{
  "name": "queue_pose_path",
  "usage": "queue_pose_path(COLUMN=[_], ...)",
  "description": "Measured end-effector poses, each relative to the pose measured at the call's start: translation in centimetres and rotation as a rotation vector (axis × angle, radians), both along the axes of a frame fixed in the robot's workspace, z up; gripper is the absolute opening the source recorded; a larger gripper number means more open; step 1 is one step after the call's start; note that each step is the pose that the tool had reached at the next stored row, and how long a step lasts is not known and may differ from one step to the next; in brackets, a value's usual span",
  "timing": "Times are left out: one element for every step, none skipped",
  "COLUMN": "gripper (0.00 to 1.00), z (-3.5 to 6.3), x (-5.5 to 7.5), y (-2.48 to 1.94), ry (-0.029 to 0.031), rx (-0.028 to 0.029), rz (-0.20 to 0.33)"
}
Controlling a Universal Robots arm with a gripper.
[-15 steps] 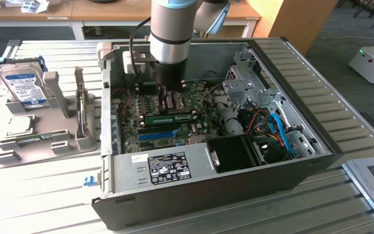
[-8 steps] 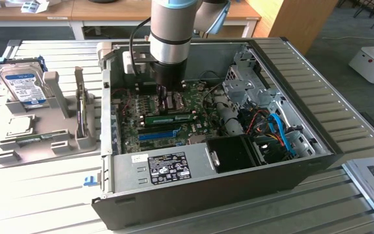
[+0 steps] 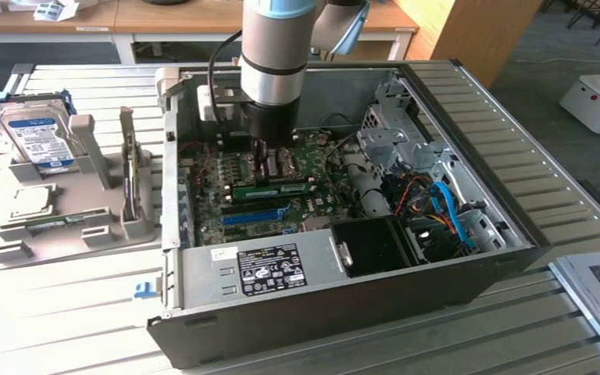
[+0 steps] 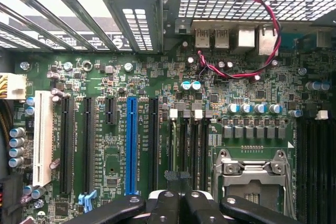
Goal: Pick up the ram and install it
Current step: 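Press down the ram until it locks into place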
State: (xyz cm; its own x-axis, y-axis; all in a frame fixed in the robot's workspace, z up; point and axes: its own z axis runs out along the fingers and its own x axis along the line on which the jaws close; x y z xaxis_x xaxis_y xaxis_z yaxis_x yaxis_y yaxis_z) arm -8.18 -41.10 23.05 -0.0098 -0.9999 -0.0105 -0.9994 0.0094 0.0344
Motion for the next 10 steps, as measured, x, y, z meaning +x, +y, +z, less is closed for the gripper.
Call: queue_pose_path(gripper=[0.10,0.10,0.10,0.10,0.10,0.10,0.10,0.10,0.10,0.10], z=[-0.05,-0.09,-0.17,-0.20,-0.20,-0.20,-0.21,-0.21,-0.21,-0.22], x=[0.00,0.00,0.00,0.00,0.00,0.00,0.00,0.00,0.00,0.00], y=[0.00,0.00,0.00,0.00,0.00,0.00,0.00,0.00,0.00,0.00], ry=[0.0000,0.0000,0.0000,0.0001,0.0001,0.0001,0.0001,0.0001,0.0000,0.0000], rx=[0.0000,0.0000,0.0000,-0.0002,-0.0002,-0.0002,-0.0002,-0.0001,0.0000,-0.0001], rz=[0.000,0.000,0.000,0.000,0.000,0.000,0.000,0.000,0.000,0.000])
